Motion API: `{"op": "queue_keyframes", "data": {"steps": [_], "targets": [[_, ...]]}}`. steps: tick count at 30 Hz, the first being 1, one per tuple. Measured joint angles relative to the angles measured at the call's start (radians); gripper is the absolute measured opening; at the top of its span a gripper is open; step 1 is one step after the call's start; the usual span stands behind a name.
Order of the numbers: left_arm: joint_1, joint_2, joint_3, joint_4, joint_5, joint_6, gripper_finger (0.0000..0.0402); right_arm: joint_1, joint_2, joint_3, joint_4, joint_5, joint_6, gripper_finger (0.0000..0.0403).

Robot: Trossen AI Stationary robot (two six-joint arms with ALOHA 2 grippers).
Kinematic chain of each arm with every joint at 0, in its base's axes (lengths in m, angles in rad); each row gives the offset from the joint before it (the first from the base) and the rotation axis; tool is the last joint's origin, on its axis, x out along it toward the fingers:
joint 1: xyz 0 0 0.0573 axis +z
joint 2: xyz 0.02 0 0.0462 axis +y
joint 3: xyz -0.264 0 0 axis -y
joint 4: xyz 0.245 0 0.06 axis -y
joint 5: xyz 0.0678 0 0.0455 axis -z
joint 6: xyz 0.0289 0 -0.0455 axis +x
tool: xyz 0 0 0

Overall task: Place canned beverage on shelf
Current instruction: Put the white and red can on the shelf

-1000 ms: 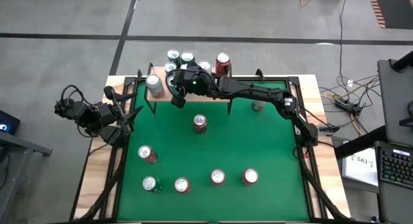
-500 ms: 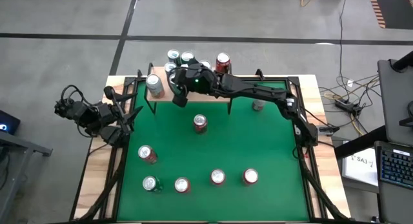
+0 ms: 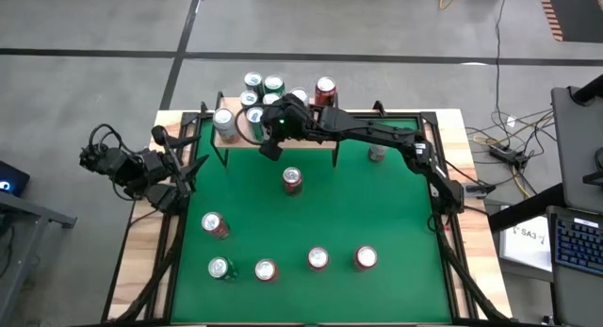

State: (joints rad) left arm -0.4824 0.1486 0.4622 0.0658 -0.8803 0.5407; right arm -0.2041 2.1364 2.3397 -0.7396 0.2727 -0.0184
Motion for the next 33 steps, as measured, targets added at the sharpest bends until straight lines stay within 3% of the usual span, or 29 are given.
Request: {"op": "queue_keyframes", "data": {"steps": [15, 24, 29, 33], "targets": [[0.000, 0.000, 0.000, -0.001, 0.000, 0.000, 0.0233, -0.001, 0.033, -0.001, 0.085, 0.025, -0.048, 0.0009], [0.000, 0.102, 0.000, -0.001, 0.000, -0.099, 0.0225, 0.040, -0.029, 0.006, -0.083, 0.047, -0.079, 0.0009], [0.000, 0.222, 0.027, -0.005, 0.017, -0.145, 0.0186, 0.032, -0.072, 0.006, -0.233, 0.044, -0.115, 0.0009], [0.004, 0.302, 0.055, -0.010, 0.018, -0.192, 0.0120, 0.019, -0.111, 0.006, -0.307, 0.041, -0.137, 0.0009]]}}
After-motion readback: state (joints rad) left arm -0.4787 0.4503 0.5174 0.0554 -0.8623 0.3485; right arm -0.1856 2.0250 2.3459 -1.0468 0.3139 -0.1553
